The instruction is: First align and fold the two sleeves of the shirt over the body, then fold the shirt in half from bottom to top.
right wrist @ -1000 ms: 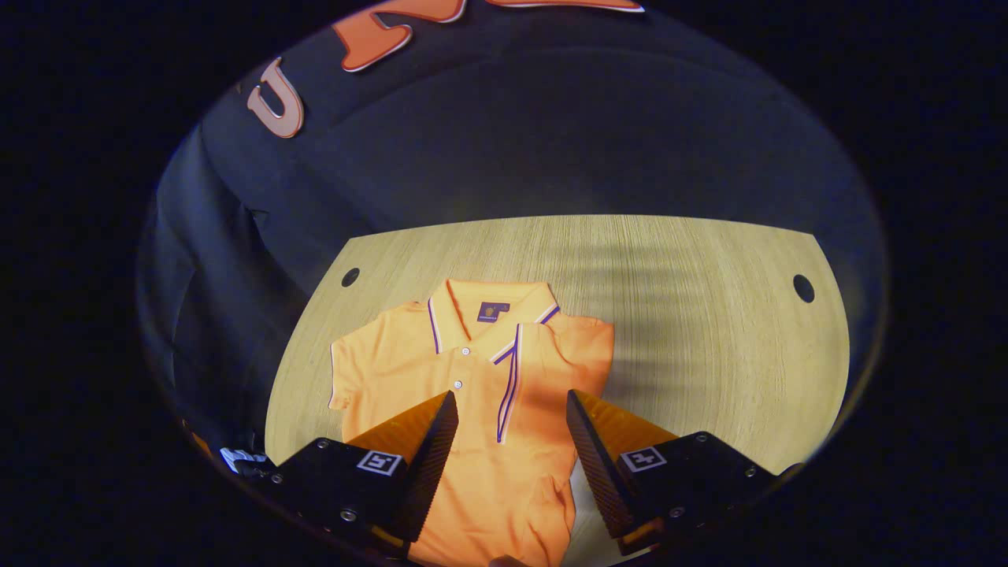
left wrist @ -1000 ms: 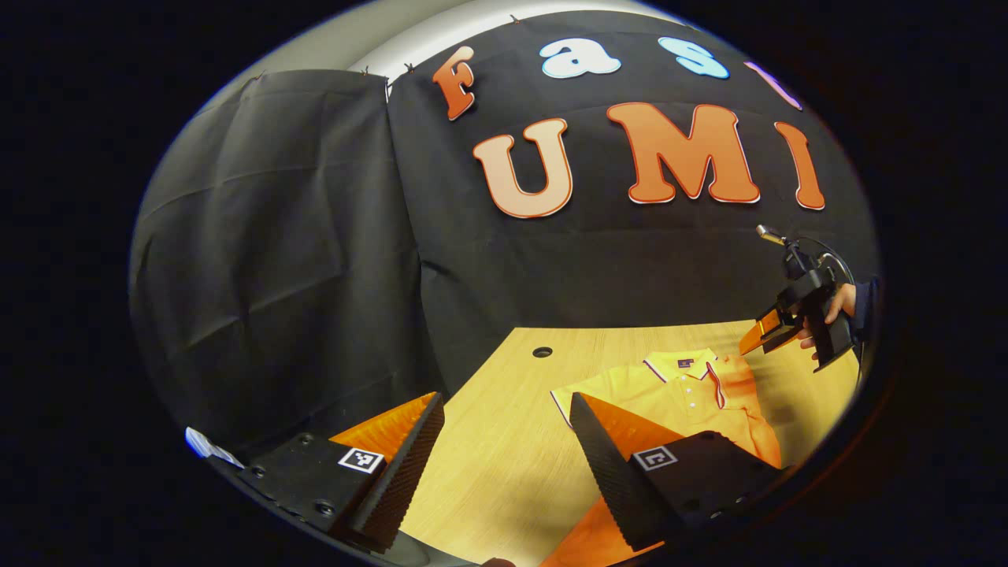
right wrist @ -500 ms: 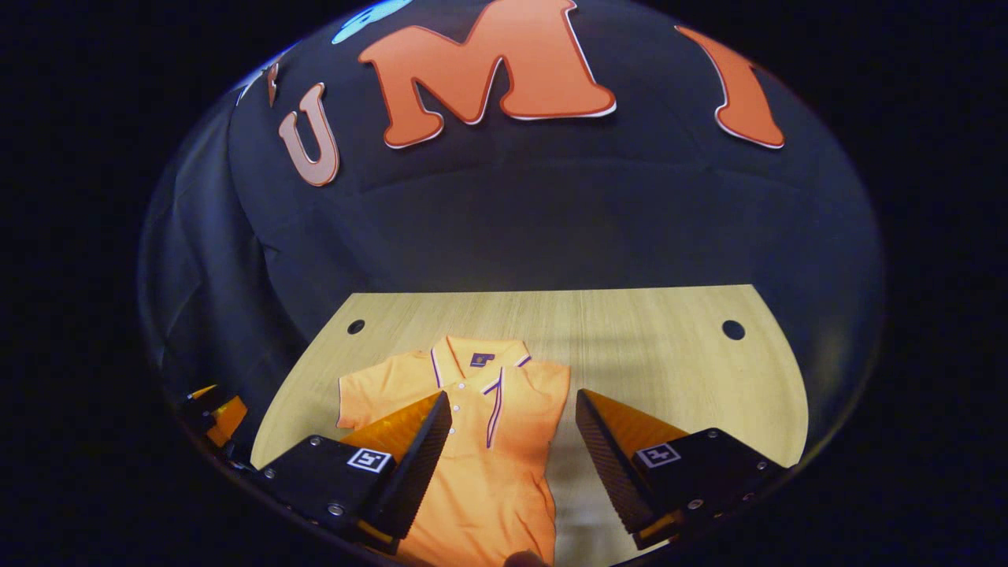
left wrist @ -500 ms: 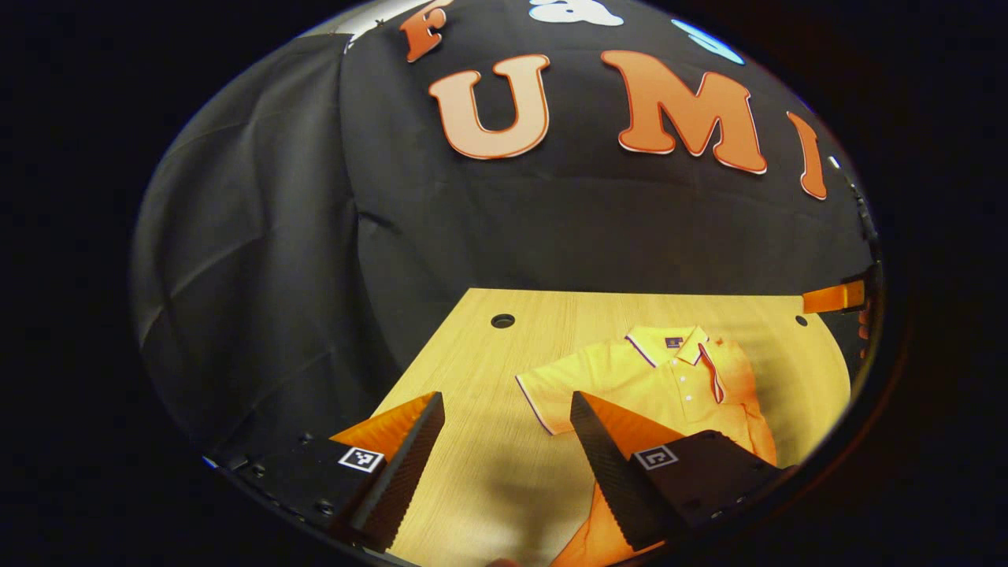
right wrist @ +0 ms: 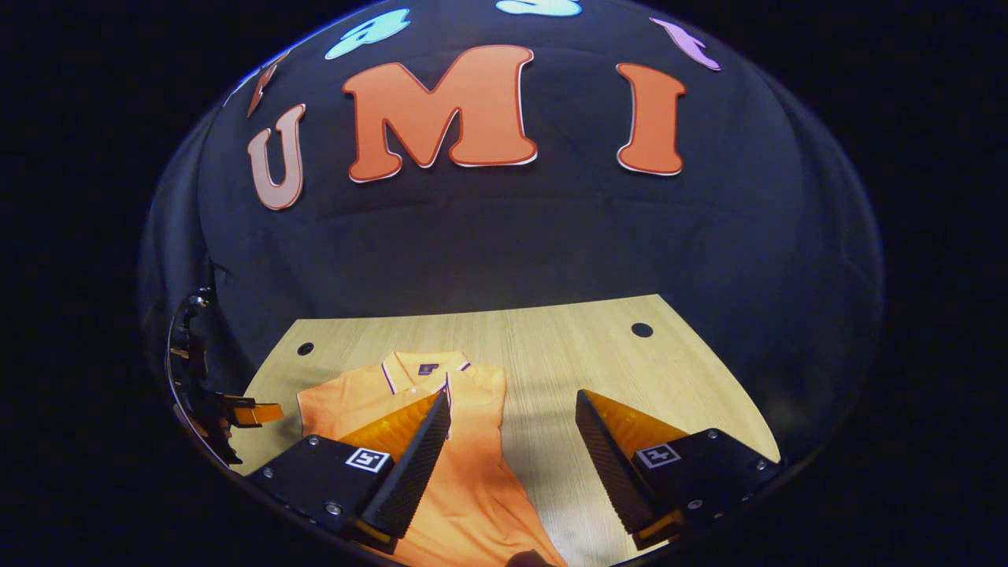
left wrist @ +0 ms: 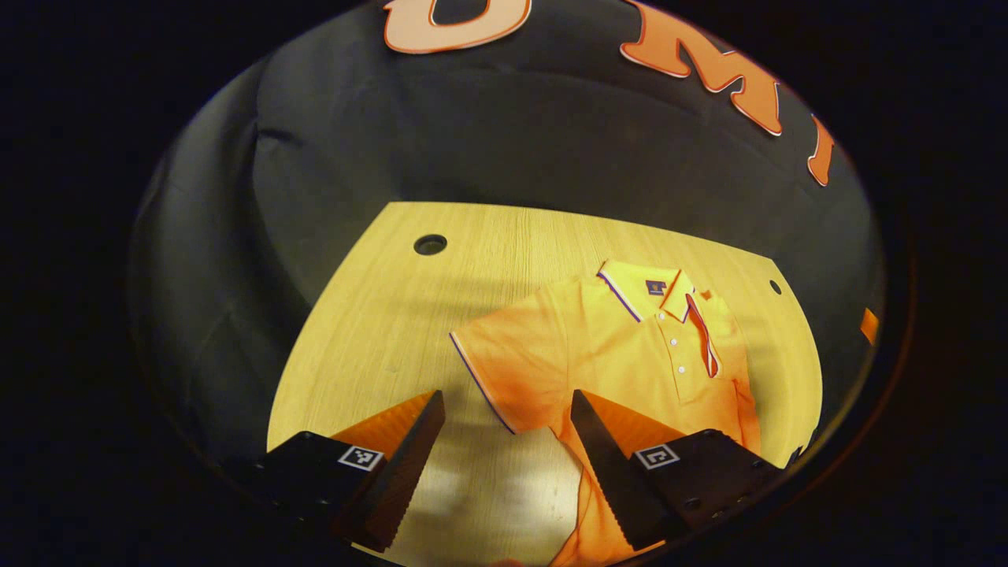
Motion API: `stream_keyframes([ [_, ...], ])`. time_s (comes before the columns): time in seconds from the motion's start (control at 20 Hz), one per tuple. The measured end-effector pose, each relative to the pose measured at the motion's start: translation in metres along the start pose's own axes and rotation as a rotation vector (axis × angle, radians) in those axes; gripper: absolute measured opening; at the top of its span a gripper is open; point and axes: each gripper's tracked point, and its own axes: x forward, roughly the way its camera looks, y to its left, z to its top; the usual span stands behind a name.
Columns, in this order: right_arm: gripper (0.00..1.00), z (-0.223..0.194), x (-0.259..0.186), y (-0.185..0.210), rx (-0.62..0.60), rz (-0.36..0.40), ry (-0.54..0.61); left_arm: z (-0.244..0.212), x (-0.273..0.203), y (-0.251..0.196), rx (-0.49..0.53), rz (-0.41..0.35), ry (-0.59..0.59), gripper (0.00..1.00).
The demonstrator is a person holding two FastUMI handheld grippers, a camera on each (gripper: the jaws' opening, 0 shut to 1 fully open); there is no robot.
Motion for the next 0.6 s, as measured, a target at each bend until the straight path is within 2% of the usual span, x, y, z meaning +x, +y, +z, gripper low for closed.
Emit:
stream_keyframes([
  [0.15,0.98,-0.007,-0.025,-0.010,0.024,-0.069,-0.032,-0.005,0.035,0.006,0.010,0.002,0.102,1.00],
  [0.3,0.98,-0.024,-0.049,-0.025,0.031,-0.133,-0.015,-0.007,0.068,0.004,0.033,0.004,0.173,0.99],
  [0.45,0.98,-0.029,-0.068,-0.039,0.035,-0.189,-0.010,-0.003,0.086,0.003,-0.005,0.009,0.216,0.98],
  [0.6,0.98,-0.029,-0.078,-0.047,0.046,-0.207,-0.008,0.001,0.098,0.004,-0.072,0.026,0.252,0.98],
])
